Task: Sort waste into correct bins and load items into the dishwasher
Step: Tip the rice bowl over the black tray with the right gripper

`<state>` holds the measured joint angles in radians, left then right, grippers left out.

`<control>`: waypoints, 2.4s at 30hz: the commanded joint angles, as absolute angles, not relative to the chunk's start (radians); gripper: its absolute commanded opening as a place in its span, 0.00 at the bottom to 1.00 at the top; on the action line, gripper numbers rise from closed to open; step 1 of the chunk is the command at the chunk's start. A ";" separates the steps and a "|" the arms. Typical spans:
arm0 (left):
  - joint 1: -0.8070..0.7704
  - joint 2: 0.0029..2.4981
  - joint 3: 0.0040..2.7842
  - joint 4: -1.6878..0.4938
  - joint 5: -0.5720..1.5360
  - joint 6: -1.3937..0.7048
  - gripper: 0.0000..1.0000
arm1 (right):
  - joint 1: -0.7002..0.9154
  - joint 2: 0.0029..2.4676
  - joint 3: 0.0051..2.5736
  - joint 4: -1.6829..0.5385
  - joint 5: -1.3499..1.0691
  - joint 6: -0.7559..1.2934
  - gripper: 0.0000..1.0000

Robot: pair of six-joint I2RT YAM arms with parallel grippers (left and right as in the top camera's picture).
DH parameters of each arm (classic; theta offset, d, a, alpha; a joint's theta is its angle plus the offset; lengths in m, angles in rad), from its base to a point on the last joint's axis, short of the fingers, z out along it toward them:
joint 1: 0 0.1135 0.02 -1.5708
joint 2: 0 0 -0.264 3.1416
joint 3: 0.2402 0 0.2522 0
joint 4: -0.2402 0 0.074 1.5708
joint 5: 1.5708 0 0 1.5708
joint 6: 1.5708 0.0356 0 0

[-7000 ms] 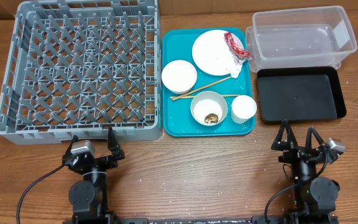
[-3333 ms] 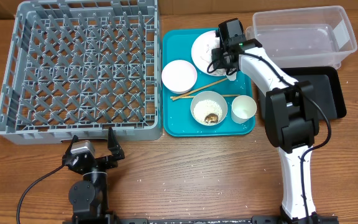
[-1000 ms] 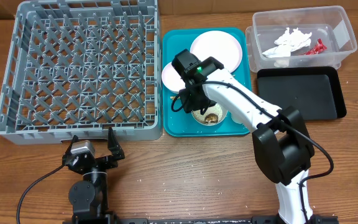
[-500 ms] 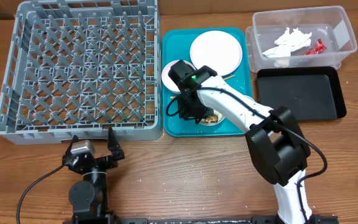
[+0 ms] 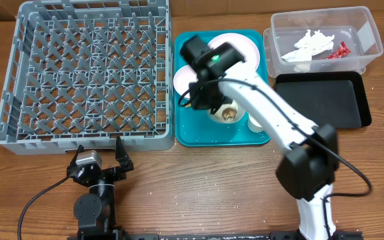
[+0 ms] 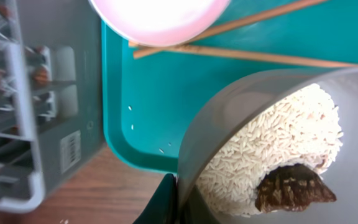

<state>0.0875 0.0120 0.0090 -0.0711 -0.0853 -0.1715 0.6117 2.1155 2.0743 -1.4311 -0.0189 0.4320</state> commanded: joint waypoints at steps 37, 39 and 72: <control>0.094 0.005 0.005 -0.070 -0.078 -0.145 1.00 | -0.486 1.971 1.311 -0.880 -1.371 -0.237 0.04; 0.094 0.005 0.005 -0.070 -0.077 -0.145 1.00 | -0.498 1.972 1.308 -0.838 -1.462 -0.236 0.04; 0.094 0.005 0.005 -0.070 -0.077 -0.145 1.00 | -0.533 1.871 1.310 -0.493 -1.436 0.412 0.04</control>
<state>0.0875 0.0120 0.0090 -0.0715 -0.0853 -0.1711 -0.5358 1.9621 1.3071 -0.5167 -1.4929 0.4152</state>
